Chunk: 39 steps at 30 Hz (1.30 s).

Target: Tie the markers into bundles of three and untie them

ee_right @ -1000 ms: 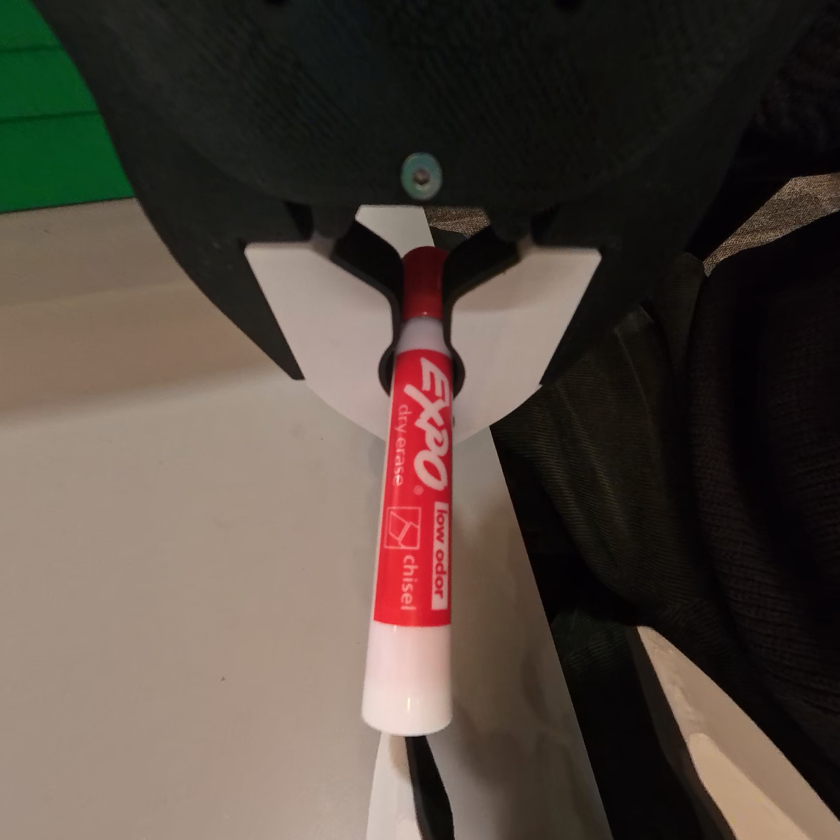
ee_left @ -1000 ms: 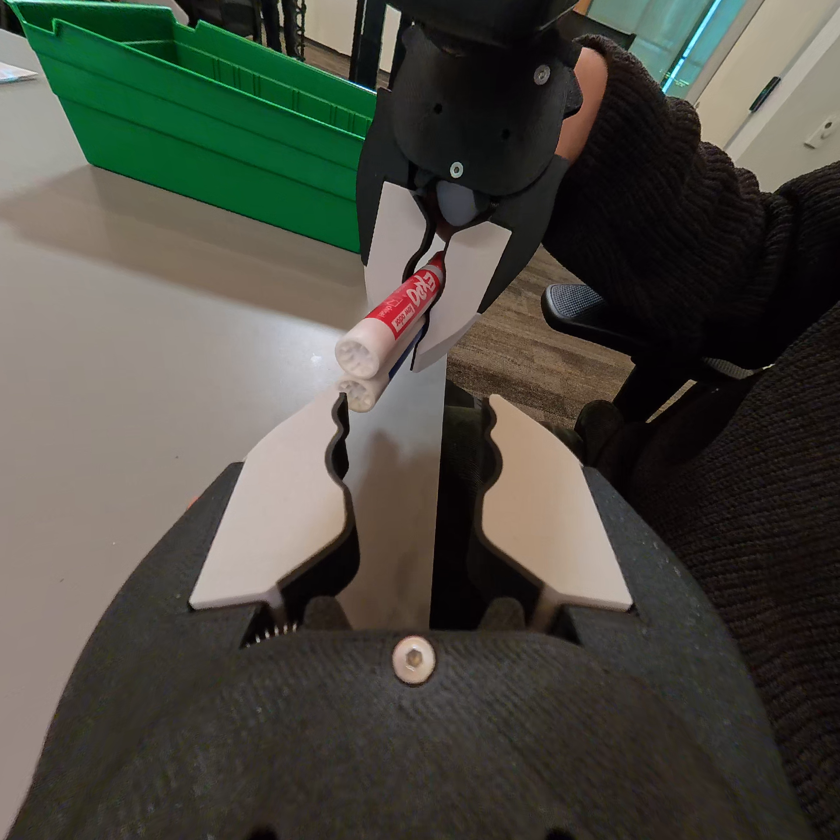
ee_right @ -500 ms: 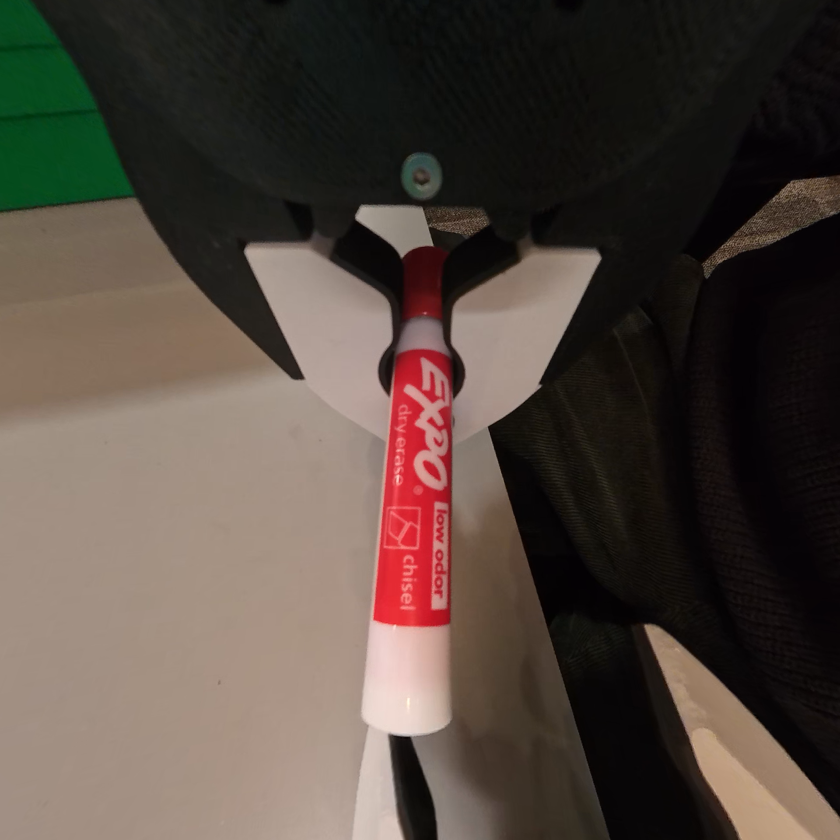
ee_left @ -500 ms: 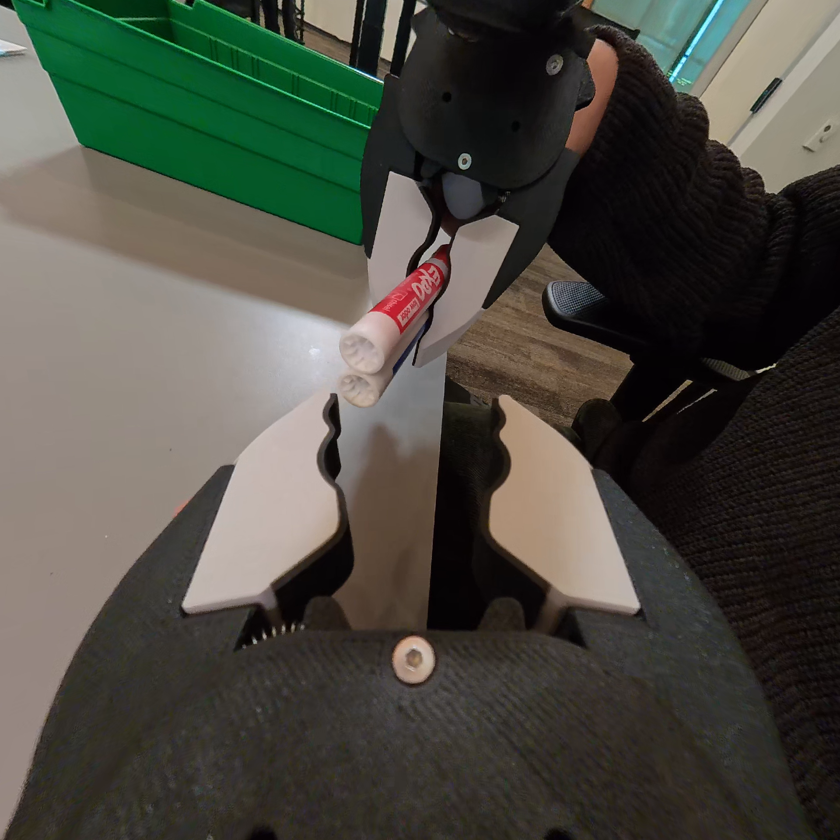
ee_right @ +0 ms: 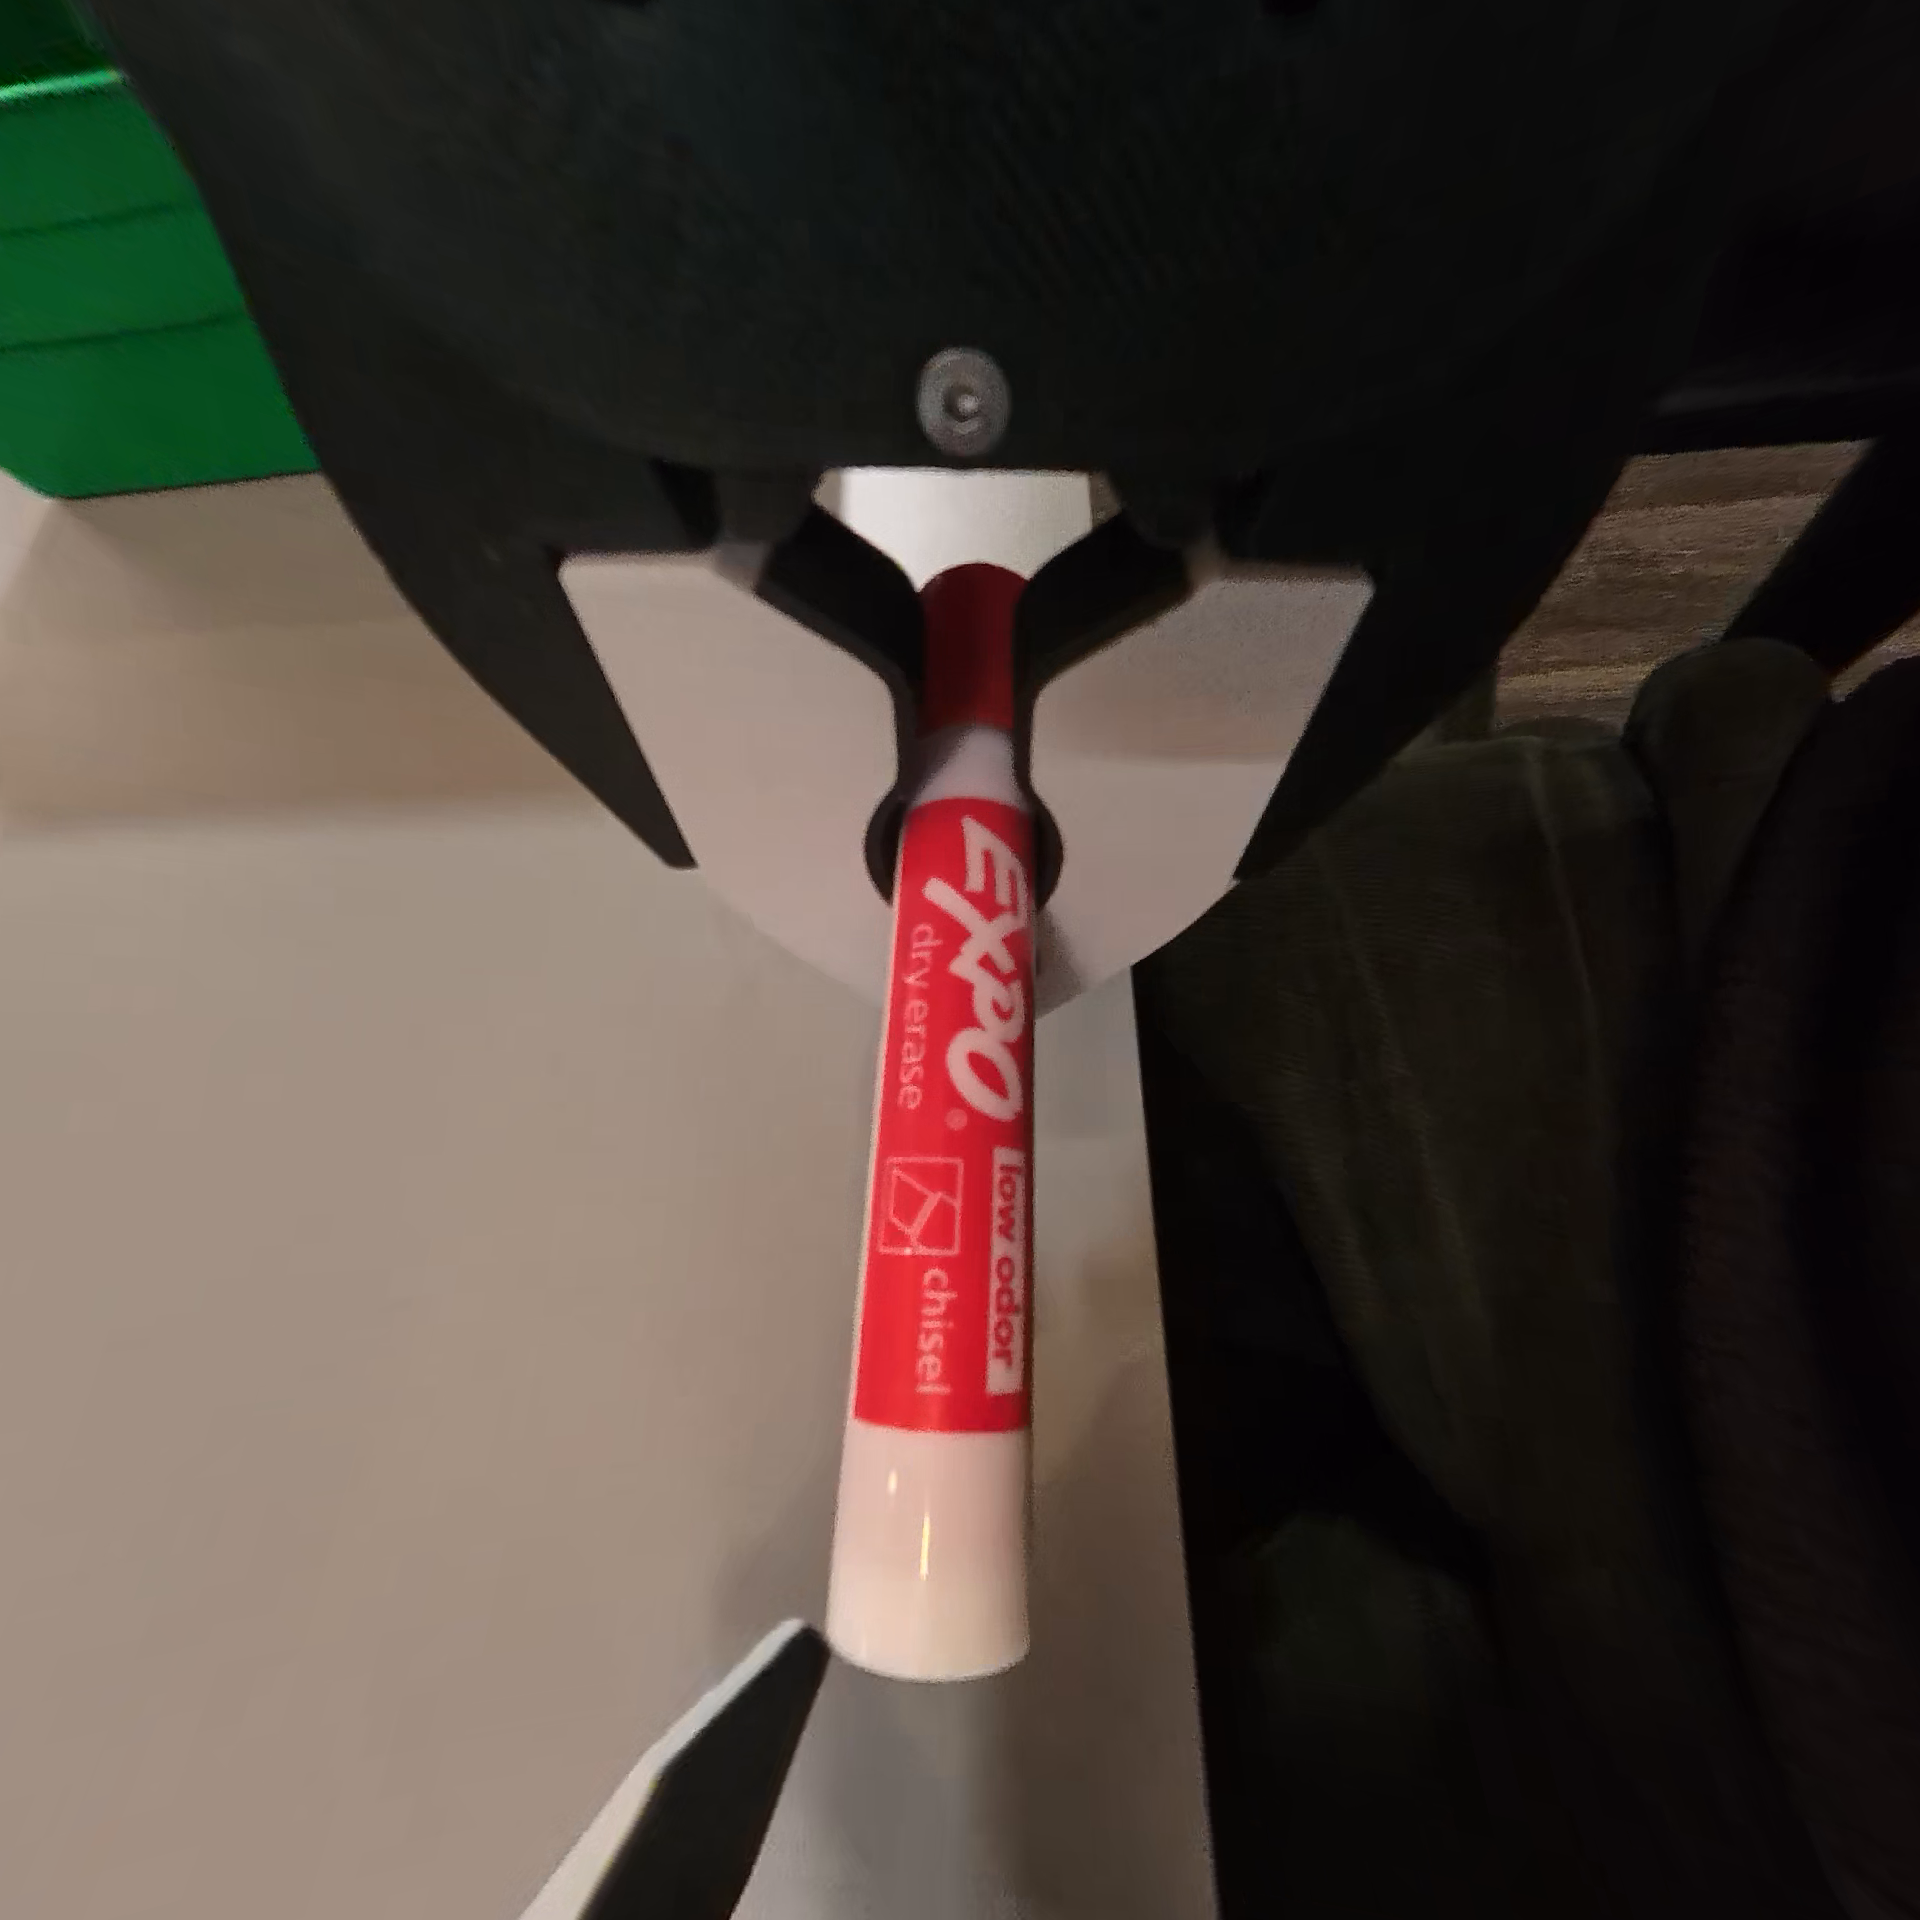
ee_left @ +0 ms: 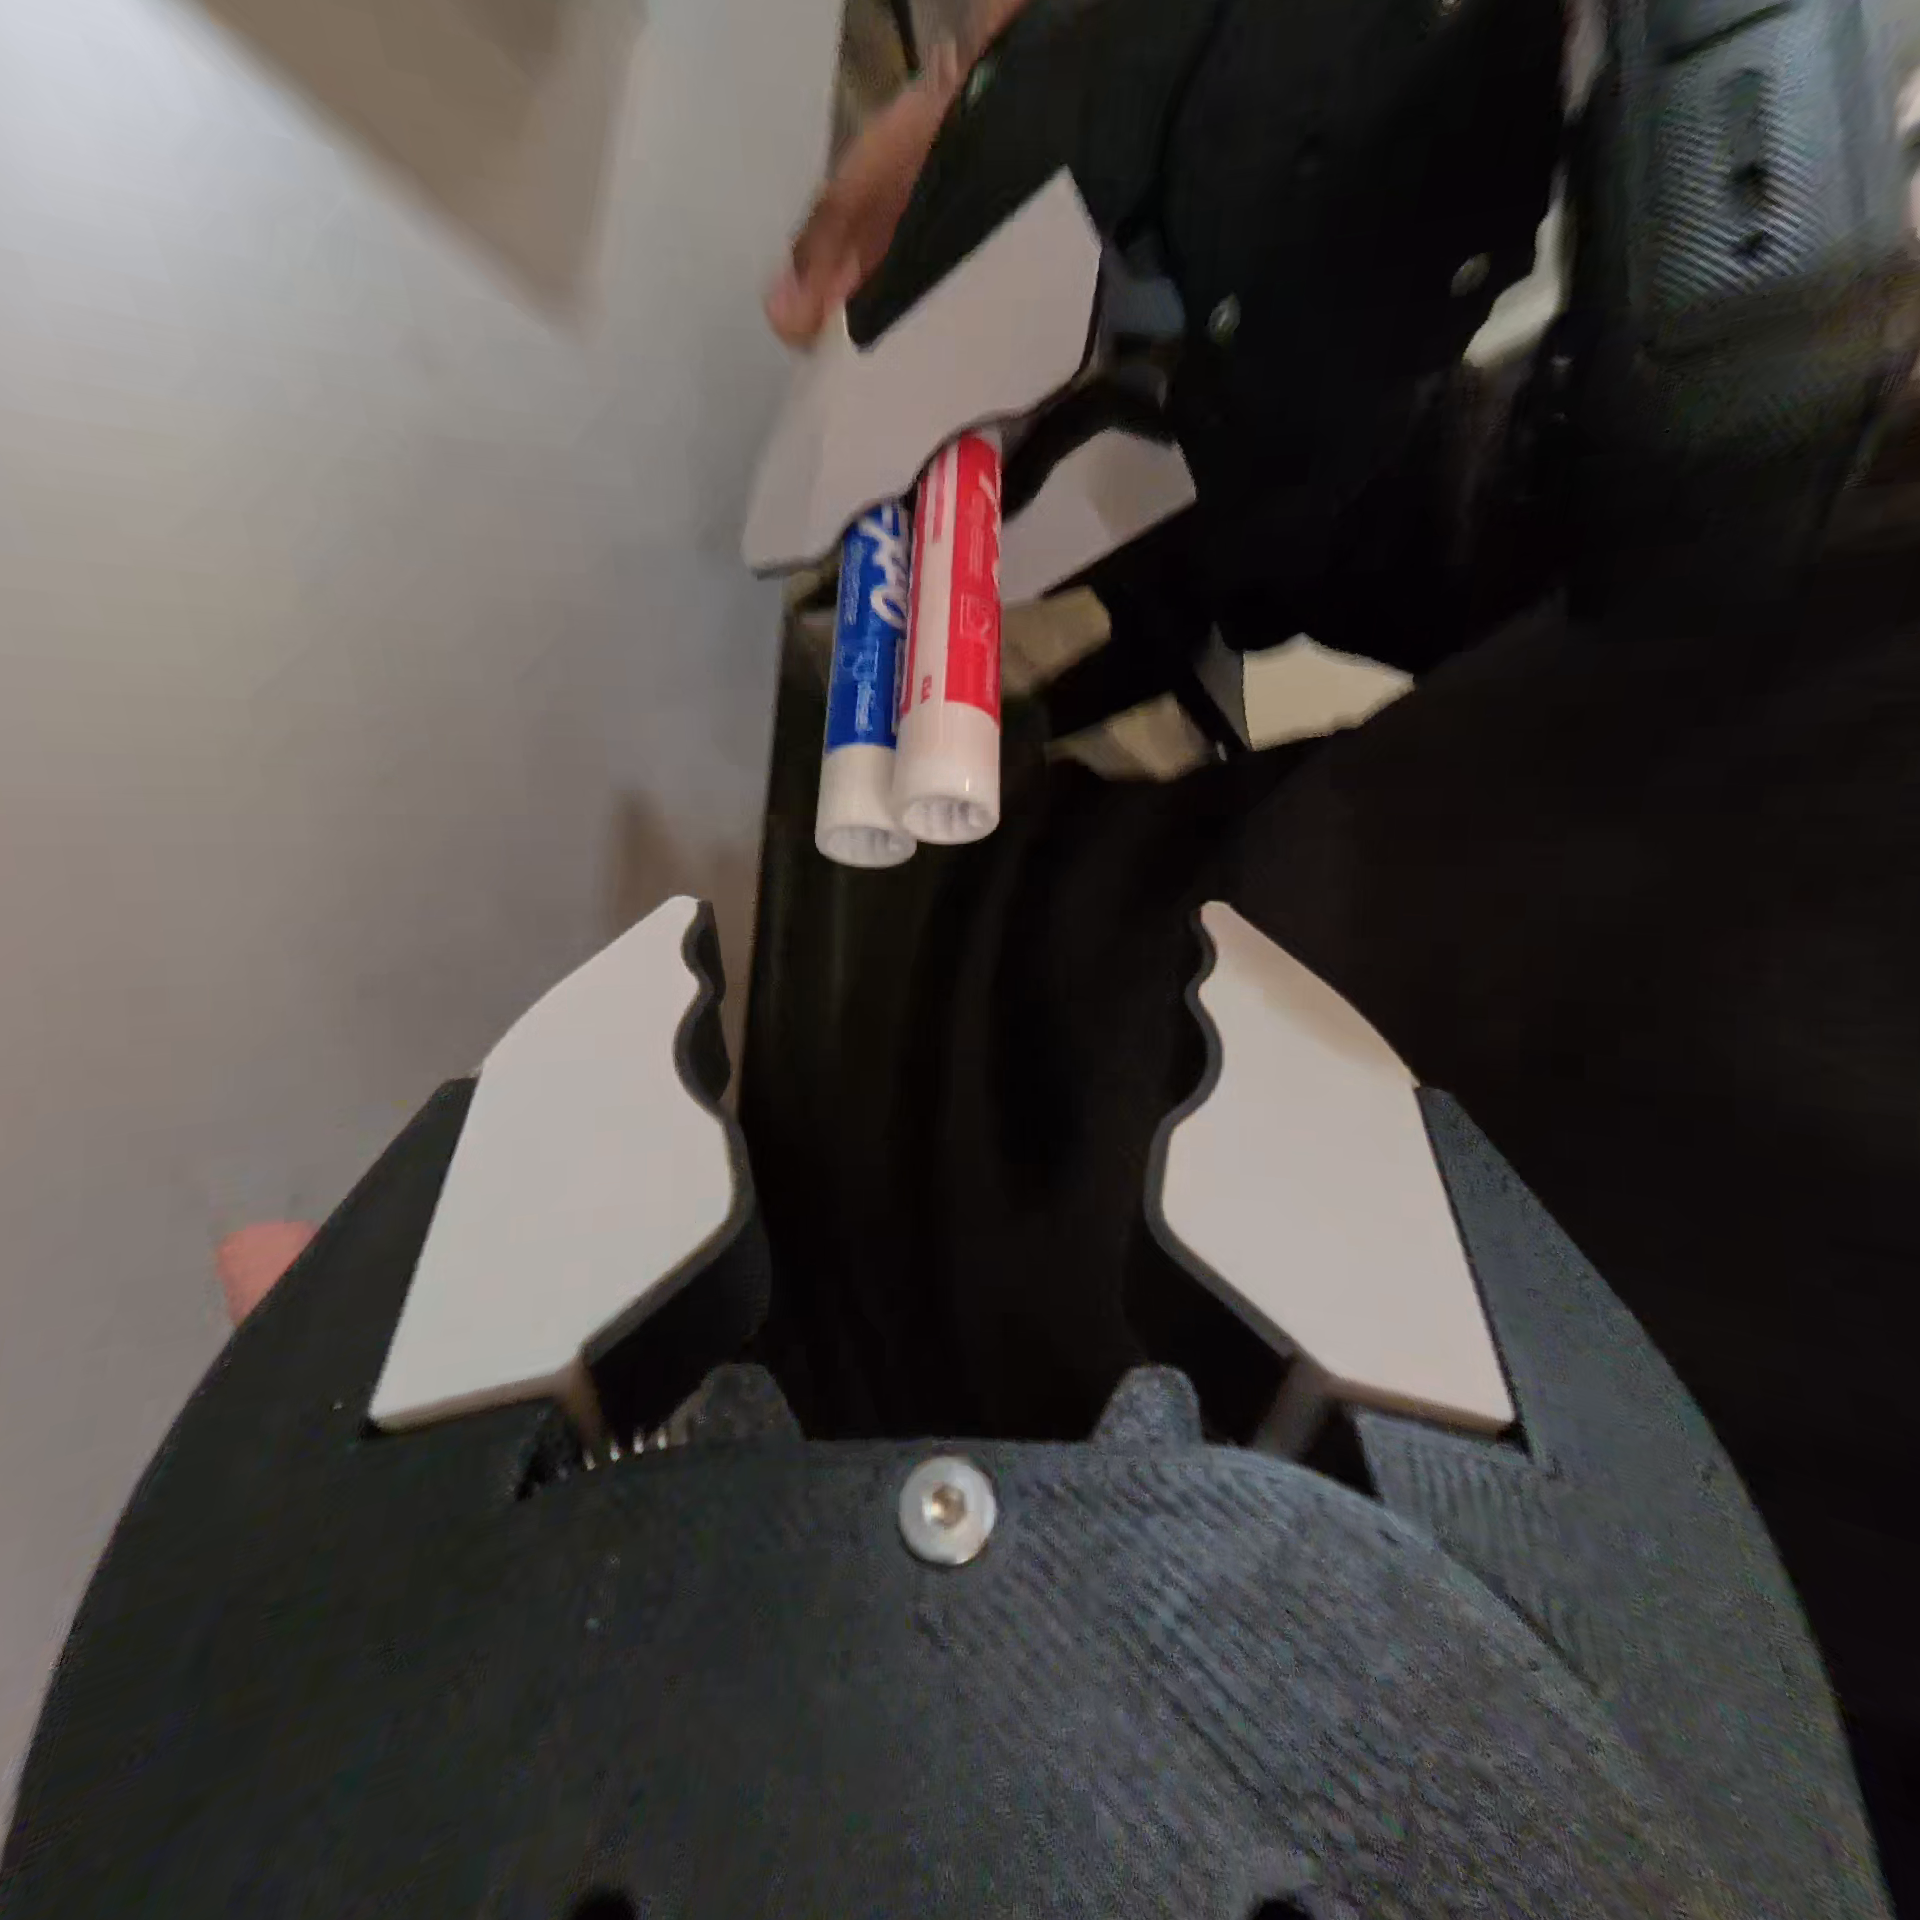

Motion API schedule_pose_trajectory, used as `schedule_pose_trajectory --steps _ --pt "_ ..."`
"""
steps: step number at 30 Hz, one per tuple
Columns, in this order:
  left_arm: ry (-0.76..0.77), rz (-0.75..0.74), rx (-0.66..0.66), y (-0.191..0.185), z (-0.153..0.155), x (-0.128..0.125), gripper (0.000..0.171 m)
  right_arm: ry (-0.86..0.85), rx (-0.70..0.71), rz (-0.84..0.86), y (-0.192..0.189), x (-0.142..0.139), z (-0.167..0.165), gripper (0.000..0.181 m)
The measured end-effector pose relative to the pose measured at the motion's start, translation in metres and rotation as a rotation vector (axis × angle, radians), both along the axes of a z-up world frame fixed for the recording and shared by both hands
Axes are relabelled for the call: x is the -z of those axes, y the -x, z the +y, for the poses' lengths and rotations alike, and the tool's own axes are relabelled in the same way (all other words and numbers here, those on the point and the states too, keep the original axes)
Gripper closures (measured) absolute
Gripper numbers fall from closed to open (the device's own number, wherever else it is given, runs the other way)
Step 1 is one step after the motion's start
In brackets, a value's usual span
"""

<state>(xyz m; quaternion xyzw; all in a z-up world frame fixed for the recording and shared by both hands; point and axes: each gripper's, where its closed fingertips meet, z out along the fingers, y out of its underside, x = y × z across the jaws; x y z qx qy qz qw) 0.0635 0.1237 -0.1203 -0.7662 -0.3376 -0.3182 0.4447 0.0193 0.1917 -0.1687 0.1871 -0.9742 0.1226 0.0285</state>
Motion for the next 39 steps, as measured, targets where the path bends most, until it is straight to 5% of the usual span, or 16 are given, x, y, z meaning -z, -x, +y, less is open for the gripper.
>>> schedule_pose_trajectory --steps 3,8,14,24,39 --pt "0.123 -0.142 0.184 -0.019 0.001 0.006 0.086 0.016 -0.061 0.019 -0.007 -0.003 -0.005 0.167" --pt "0.126 -0.472 0.456 -0.038 0.022 -0.006 0.083 -0.028 -0.143 -0.058 -0.006 -0.008 -0.005 0.167" --pt "0.103 -0.704 0.548 -0.021 0.042 -0.01 0.079 -0.009 -0.187 -0.106 0.011 -0.016 -0.013 0.167" --pt "0.041 -0.793 0.664 -0.039 0.046 -0.024 0.088 0.011 -0.213 -0.141 -0.001 -0.018 -0.016 0.167" --pt "-0.038 -0.803 0.608 -0.041 0.044 -0.022 0.107 -0.023 -0.248 -0.122 -0.023 -0.016 -0.023 0.168"
